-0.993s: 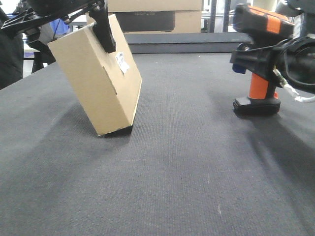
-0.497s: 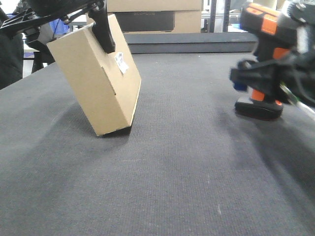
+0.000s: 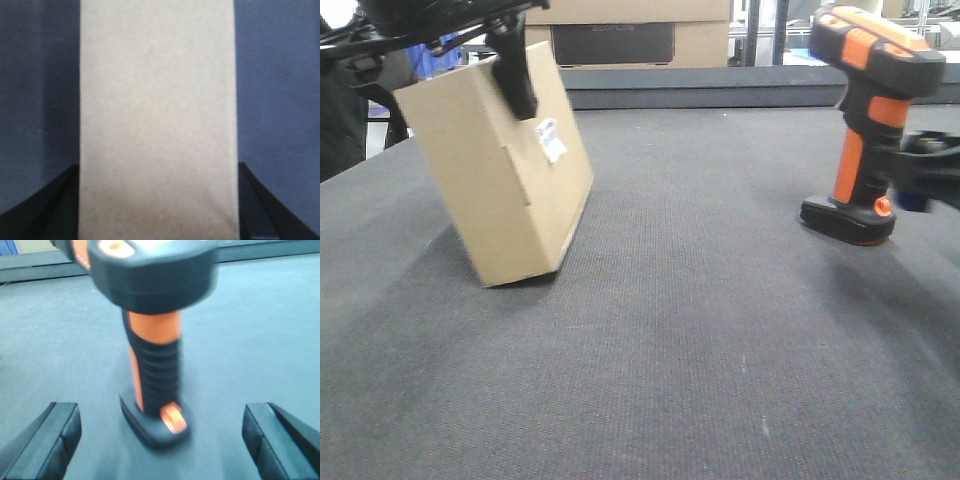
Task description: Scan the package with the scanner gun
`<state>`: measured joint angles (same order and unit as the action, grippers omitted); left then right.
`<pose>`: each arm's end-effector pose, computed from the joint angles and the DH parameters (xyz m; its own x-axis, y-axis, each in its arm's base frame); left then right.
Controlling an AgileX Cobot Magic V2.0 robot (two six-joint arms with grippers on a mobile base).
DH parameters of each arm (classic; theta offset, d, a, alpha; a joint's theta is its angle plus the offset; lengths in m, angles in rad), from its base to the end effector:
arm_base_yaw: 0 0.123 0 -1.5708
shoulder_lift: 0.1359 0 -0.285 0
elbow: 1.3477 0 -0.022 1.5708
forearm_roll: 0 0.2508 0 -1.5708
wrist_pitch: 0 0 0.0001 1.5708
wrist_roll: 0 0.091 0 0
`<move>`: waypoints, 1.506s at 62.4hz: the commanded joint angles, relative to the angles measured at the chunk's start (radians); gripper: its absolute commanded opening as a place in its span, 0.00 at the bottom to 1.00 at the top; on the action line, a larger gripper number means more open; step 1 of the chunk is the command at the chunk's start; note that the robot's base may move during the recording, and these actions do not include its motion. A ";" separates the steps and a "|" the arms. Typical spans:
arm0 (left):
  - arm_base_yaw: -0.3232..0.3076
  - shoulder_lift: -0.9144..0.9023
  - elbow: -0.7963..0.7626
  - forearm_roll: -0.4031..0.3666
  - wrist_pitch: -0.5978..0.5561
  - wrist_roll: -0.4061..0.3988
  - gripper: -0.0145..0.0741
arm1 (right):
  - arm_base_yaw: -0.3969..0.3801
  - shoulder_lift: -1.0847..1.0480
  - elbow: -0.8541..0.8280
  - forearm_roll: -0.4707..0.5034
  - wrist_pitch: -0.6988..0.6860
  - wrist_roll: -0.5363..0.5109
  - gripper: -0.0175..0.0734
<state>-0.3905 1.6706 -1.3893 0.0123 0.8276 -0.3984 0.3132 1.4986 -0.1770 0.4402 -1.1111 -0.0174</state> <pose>0.3372 -0.1379 0.2957 -0.8726 -0.0520 -0.4857 0.0481 0.9803 -0.1913 0.2054 0.0300 0.1641 -0.1391 0.1371 -0.9807 0.1015 0.9871 0.1236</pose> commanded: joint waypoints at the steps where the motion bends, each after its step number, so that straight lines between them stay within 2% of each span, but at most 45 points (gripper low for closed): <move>1: 0.013 -0.010 0.000 0.098 0.035 0.006 0.04 | 0.001 -0.080 0.064 0.012 -0.022 0.001 0.81; 12: 0.029 -0.017 0.000 0.160 0.100 0.006 0.04 | 0.001 -0.238 0.139 0.015 -0.009 0.001 0.79; 18: 0.046 -0.035 0.000 0.177 0.124 0.006 0.04 | 0.001 -0.320 0.147 0.025 0.039 0.001 0.72; 24: 0.064 -0.078 0.000 0.182 0.126 0.006 0.04 | 0.001 -0.415 0.147 0.044 0.133 -0.016 0.55; 32: 0.095 -0.134 0.000 0.197 0.152 0.006 0.04 | 0.001 -0.513 0.147 0.065 0.272 -0.018 0.23; 38: 0.116 -0.147 0.000 0.227 0.195 0.006 0.04 | 0.001 -0.577 0.147 0.065 0.292 -0.018 0.01; 48: 0.116 -0.147 0.021 0.263 0.164 0.010 0.04 | 0.001 -0.646 0.147 0.071 0.294 -0.029 0.02; 53: 0.116 -0.147 0.040 0.244 0.121 0.032 0.04 | 0.001 -0.650 0.147 0.071 0.298 -0.029 0.02; 72: 0.116 -0.147 0.109 0.220 0.042 0.031 0.04 | 0.001 -0.650 0.147 0.071 0.358 -0.029 0.02; 77: 0.116 -0.147 0.116 0.220 0.040 0.031 0.11 | 0.001 -0.650 0.147 0.071 0.358 -0.029 0.02; 87: 0.116 -0.147 0.122 0.220 0.037 0.031 0.38 | 0.001 -0.650 0.147 0.071 0.358 -0.029 0.02; 94: 0.116 -0.147 0.122 0.220 0.037 0.031 0.52 | 0.001 -0.650 0.147 0.071 0.358 -0.029 0.02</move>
<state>-0.2747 1.5344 -1.2676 0.2315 0.8825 -0.3683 0.3132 0.8544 -0.0326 0.5073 -0.7414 -0.0365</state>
